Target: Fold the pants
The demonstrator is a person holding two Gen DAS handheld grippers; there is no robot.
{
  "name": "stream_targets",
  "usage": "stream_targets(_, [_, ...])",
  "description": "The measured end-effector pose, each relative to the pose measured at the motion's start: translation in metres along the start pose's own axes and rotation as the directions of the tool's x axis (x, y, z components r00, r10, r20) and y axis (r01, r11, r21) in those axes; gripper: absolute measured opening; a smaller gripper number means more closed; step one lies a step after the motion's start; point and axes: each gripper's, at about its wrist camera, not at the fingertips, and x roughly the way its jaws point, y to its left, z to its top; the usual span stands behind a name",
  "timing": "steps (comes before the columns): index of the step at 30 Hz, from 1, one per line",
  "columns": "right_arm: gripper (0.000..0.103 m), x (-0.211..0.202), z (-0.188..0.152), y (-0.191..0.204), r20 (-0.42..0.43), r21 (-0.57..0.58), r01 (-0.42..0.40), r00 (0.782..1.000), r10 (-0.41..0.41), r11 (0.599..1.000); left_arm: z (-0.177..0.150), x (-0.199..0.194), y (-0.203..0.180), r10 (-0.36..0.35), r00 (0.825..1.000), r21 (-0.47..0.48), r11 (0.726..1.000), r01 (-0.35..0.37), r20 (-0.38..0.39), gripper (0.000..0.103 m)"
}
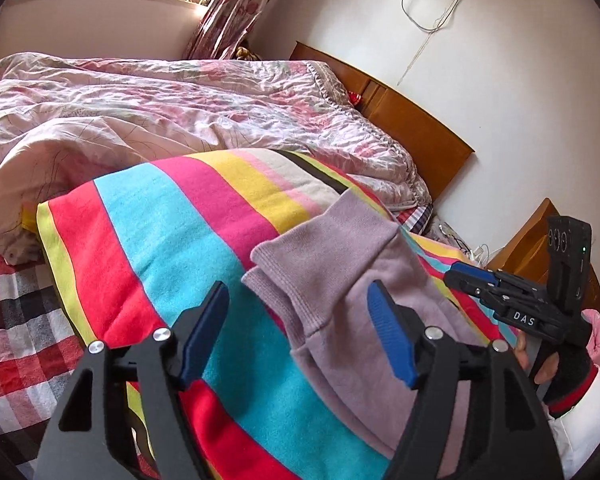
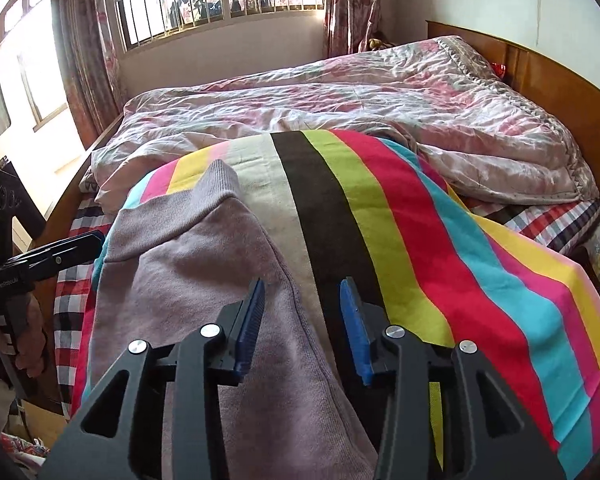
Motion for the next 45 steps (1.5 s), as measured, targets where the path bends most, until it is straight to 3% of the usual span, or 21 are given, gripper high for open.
stream_targets(3, [0.04,-0.005,-0.001,0.017,-0.008,-0.034,-0.06,0.998,0.06,0.998,0.013,-0.003,-0.02,-0.061,0.998,0.033,0.998,0.06,0.015,0.082])
stream_targets(7, [0.04,0.015,-0.024,0.027,-0.127,-0.051,-0.052,0.991,0.045,0.997,0.012,0.027,-0.054,-0.08,0.995,0.127,0.988,0.087,-0.059,0.089])
stream_targets(10, [0.042,0.014,-0.035,0.008,-0.119,0.059,-0.096,0.988,0.103,0.994,0.0,0.071,-0.05,-0.019,0.982,0.119,0.992,0.042,-0.187,0.089])
stream_targets(11, [0.042,0.007,-0.035,0.003,-0.12,0.08,-0.072,0.989,0.081,0.994,-0.003,0.074,-0.05,0.001,0.983,0.137,0.99,0.025,-0.186,0.089])
stream_targets(15, [0.05,-0.044,-0.036,0.002,-0.066,0.054,-0.012,0.998,0.016,0.998,0.002,0.054,-0.058,0.056,0.988,0.138,0.99,-0.035,-0.147,0.089])
stream_targets(17, [0.057,-0.069,-0.049,0.01,-0.055,0.051,-0.039,0.998,0.041,0.998,0.001,0.037,-0.069,0.01,0.992,0.161,0.987,0.011,-0.128,0.09])
stream_targets(19, [0.059,-0.084,-0.069,0.025,-0.069,0.029,-0.049,0.996,0.051,0.998,-0.008,0.031,-0.084,0.007,0.99,0.235,0.972,0.027,-0.143,0.091])
stream_targets(22, [0.059,-0.086,-0.102,0.057,-0.123,-0.029,-0.037,0.992,0.033,0.999,-0.029,0.042,-0.095,0.061,0.98,0.344,0.939,0.008,-0.189,0.091])
stream_targets(25, [0.061,-0.066,-0.138,0.087,-0.213,-0.101,-0.002,0.977,-0.02,0.995,-0.051,0.058,-0.088,0.145,0.957,0.38,0.924,-0.039,-0.253,0.091])
stream_targets(27, [0.062,-0.071,-0.151,0.104,-0.177,-0.141,0.03,0.983,-0.055,0.989,-0.061,0.054,-0.089,0.186,0.953,0.428,0.901,-0.069,-0.239,0.091])
stream_targets(29, [0.062,-0.079,-0.154,0.108,-0.192,-0.113,-0.023,0.981,0.001,0.993,-0.065,0.043,-0.09,0.183,0.952,0.432,0.9,-0.062,-0.245,0.091])
stream_targets(34, [0.061,-0.09,-0.155,0.118,-0.143,-0.126,0.014,0.989,-0.032,0.992,-0.071,0.025,-0.096,0.158,0.966,0.454,0.889,-0.05,-0.205,0.091])
stream_targets(35, [0.061,-0.084,-0.158,0.119,-0.166,-0.107,0.0,0.986,-0.018,0.994,-0.072,0.026,-0.098,0.155,0.966,0.461,0.886,-0.044,-0.207,0.091])
stream_targets(36, [0.065,-0.077,-0.164,0.121,-0.213,-0.09,-0.036,0.977,0.016,0.995,-0.076,0.032,-0.1,0.195,0.955,0.483,0.873,-0.065,-0.223,0.091])
stream_targets(37, [0.066,-0.079,-0.167,0.128,-0.202,-0.128,-0.031,0.979,0.004,0.991,-0.08,0.041,-0.101,0.248,0.936,0.505,0.858,-0.092,-0.25,0.093])
stream_targets(39, [0.065,-0.09,-0.167,0.13,-0.218,-0.122,-0.062,0.975,0.034,0.991,-0.078,0.042,-0.102,0.26,0.926,0.494,0.864,-0.097,-0.273,0.093])
stream_targets(41, [0.065,-0.116,-0.165,0.118,-0.153,-0.058,-0.071,0.986,0.062,0.996,-0.071,0.037,-0.108,0.273,0.918,0.488,0.867,-0.103,-0.29,0.093])
stream_targets(43, [0.07,-0.145,-0.168,0.095,-0.089,0.004,-0.013,0.996,0.014,1.0,-0.063,0.023,-0.126,0.228,0.94,0.487,0.87,-0.079,-0.255,0.093])
stream_targets(45, [0.076,-0.166,-0.18,0.059,-0.065,0.094,0.105,0.993,-0.099,0.99,-0.06,0.013,-0.148,0.14,0.957,0.484,0.875,0.001,-0.254,0.094])
